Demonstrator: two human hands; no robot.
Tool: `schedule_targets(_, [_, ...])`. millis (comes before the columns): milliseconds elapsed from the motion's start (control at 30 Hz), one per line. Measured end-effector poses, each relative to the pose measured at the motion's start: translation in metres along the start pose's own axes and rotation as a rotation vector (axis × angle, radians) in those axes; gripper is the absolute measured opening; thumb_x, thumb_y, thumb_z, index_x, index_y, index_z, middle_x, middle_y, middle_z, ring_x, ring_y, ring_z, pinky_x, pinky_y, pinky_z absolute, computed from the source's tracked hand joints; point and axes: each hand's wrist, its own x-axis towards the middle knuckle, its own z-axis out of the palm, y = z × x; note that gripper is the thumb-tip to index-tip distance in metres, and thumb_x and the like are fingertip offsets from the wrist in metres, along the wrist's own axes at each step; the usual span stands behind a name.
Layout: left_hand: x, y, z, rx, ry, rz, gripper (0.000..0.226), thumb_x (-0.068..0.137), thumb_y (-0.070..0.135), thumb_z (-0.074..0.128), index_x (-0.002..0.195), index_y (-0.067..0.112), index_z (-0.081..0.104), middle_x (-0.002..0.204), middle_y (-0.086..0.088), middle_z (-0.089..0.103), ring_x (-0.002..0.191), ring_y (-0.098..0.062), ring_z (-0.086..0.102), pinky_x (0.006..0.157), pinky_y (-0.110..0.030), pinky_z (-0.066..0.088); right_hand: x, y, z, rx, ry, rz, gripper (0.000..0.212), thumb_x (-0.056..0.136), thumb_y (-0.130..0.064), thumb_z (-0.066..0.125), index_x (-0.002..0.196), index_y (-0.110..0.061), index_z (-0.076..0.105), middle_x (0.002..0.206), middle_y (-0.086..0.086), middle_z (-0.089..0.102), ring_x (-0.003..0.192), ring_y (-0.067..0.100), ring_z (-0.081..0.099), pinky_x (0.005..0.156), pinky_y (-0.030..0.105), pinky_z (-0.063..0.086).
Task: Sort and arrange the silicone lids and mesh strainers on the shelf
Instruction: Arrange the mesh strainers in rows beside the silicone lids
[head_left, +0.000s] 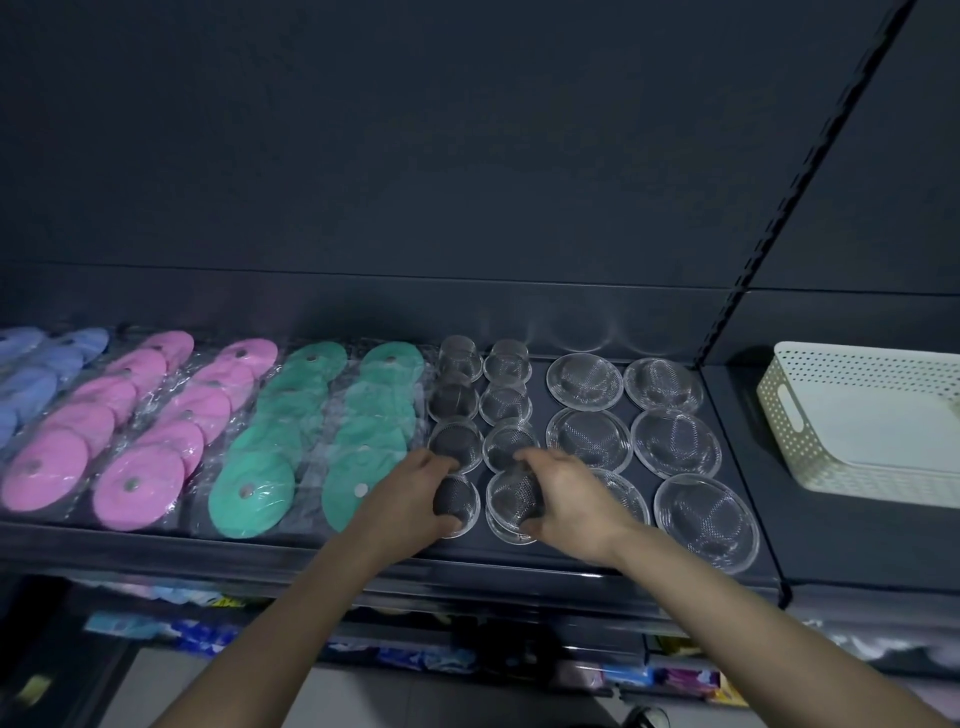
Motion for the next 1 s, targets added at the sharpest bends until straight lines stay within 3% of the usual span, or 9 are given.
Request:
schedule_targets(267, [-0.003, 0.004, -0.002, 0.006, 0.007, 0.005, 0.067, 0.080, 0.031, 0.072, 0.138, 0.020, 0.042, 0.132, 0.002, 0.041, 0.119, -0.014, 0.045, 0.093, -0.022, 0.037, 0.003, -0.001, 0.010, -0.032, 0.013, -0.038, 0.078, 0.072, -0.006, 0.068, 0.143, -0.018, 0.038, 0.130, 0.006, 0.044, 0.123, 0.028, 0.042, 0.107, 0.033, 0.036])
schedule_targets(800, [-0.004, 0.004, 0.000, -0.003, 0.009, 0.007, 0.066, 0.079, 0.028, 0.073, 0.137, 0.018, 0.044, 0.130, 0.001, 0.042, 0.117, -0.015, 0.046, 0.094, -0.022, 0.037, 0.006, -0.002, 0.010, -0.114, -0.034, -0.054, 0.079, 0.077, -0.008, 0.066, 0.147, -0.023, 0.032, 0.133, 0.009, 0.042, 0.124, 0.033, 0.042, 0.111, 0.034, 0.031])
schedule_targets(1000, [-0.005, 0.003, 0.002, 0.001, 0.005, 0.006, 0.067, 0.079, 0.028, 0.072, 0.138, 0.018, 0.042, 0.133, 0.001, 0.040, 0.119, -0.015, 0.045, 0.096, -0.023, 0.038, 0.004, -0.001, 0.015, -0.139, -0.029, -0.061, 0.080, 0.076, -0.009, 0.066, 0.147, -0.023, 0.031, 0.134, 0.007, 0.042, 0.123, 0.031, 0.042, 0.106, 0.033, 0.037])
